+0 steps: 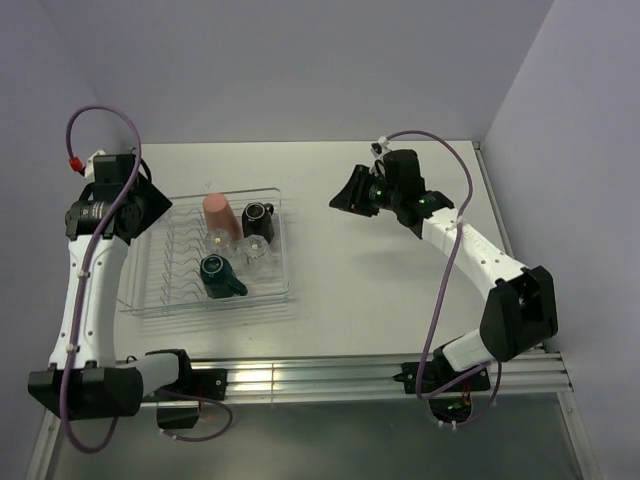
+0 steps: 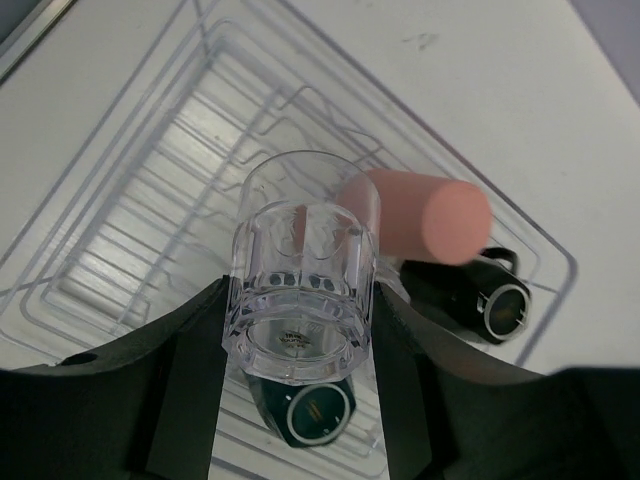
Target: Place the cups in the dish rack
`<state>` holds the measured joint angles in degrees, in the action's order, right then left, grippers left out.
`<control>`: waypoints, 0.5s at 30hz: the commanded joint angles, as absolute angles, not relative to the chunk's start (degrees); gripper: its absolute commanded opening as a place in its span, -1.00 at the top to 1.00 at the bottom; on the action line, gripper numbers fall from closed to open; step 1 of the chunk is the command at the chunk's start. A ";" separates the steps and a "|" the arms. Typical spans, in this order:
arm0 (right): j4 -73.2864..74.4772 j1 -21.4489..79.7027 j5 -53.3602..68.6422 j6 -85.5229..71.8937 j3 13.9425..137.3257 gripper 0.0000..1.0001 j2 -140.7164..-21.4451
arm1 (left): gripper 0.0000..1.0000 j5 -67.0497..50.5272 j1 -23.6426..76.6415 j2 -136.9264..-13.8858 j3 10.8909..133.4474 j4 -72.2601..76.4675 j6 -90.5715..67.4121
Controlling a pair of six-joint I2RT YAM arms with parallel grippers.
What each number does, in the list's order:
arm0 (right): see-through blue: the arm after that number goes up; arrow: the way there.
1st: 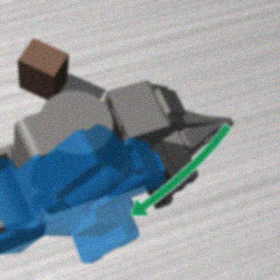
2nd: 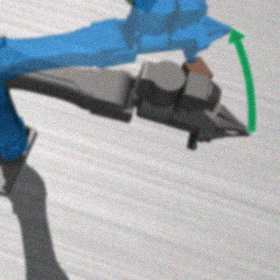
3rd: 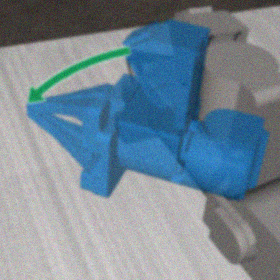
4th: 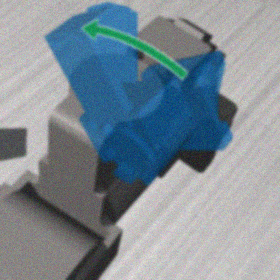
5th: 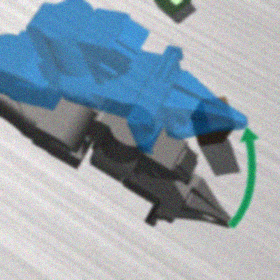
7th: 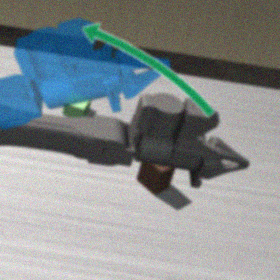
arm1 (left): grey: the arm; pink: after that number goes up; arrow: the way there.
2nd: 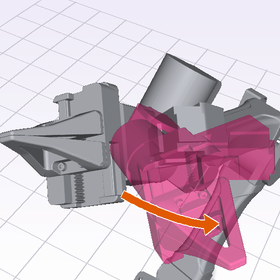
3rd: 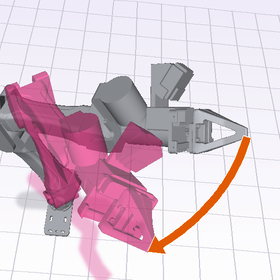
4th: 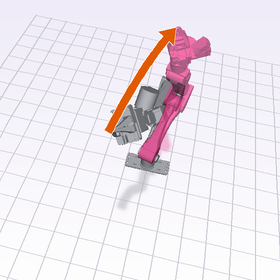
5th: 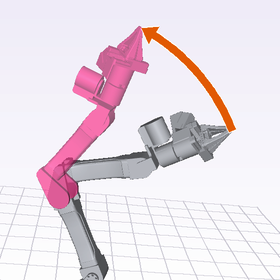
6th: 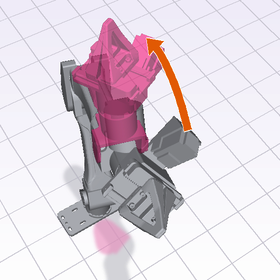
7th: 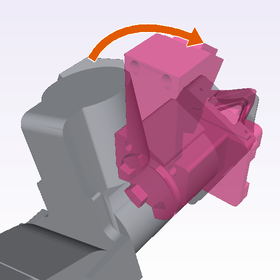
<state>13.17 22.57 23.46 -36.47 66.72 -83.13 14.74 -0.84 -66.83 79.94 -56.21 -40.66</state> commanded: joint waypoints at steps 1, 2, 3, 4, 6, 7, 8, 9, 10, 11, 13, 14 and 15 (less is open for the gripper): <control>13.53 22.32 21.01 -33.75 67.15 0.17 -83.58 | 1.00 9.68 -5.70 -68.11 78.06 -51.07 -38.15; 13.71 22.32 20.83 -33.66 67.24 0.16 -83.67 | 1.00 8.97 -7.89 -68.81 77.70 -50.46 -37.97; 13.80 22.32 20.74 -33.58 67.41 0.17 -83.85 | 1.00 7.75 -8.87 -69.43 77.26 -50.01 -37.79; 13.80 22.32 20.83 -33.66 67.33 0.16 -83.93 | 1.00 7.39 -9.66 -70.48 76.21 -49.40 -37.53; 13.71 22.33 21.27 -33.66 67.50 0.16 -84.28 | 1.00 5.99 -12.12 -72.15 75.33 -48.17 -37.09; 13.71 22.32 21.44 -33.58 67.59 0.17 -84.37 | 1.00 5.80 -12.74 -72.59 74.71 -47.73 -36.83; 13.71 22.32 21.53 -33.57 67.59 0.17 -84.46 | 1.00 5.63 -13.79 -73.12 74.36 -47.20 -36.65; 13.80 22.32 21.62 -33.57 67.59 0.16 -84.64 | 1.00 5.28 -14.32 -74.34 74.18 -46.33 -36.65; 13.62 22.32 21.71 -33.49 67.67 0.17 -84.73 | 1.00 4.66 -14.67 -74.96 74.09 -46.06 -36.65; 13.54 22.32 21.80 -33.49 67.68 0.17 -84.73 | 1.00 4.83 -15.20 -75.67 74.18 -45.79 -36.65; 13.54 22.32 22.06 -33.57 67.59 0.17 -84.90 | 1.00 4.40 -15.73 -77.69 74.18 -44.74 -36.82; 13.54 22.32 22.06 -33.49 67.59 0.17 -84.90 | 1.00 4.48 -16.08 -78.39 74.27 -44.39 -36.83; 13.45 22.32 22.15 -33.49 67.59 0.17 -84.99 | 1.00 4.57 -16.34 -79.70 74.35 -44.04 -36.91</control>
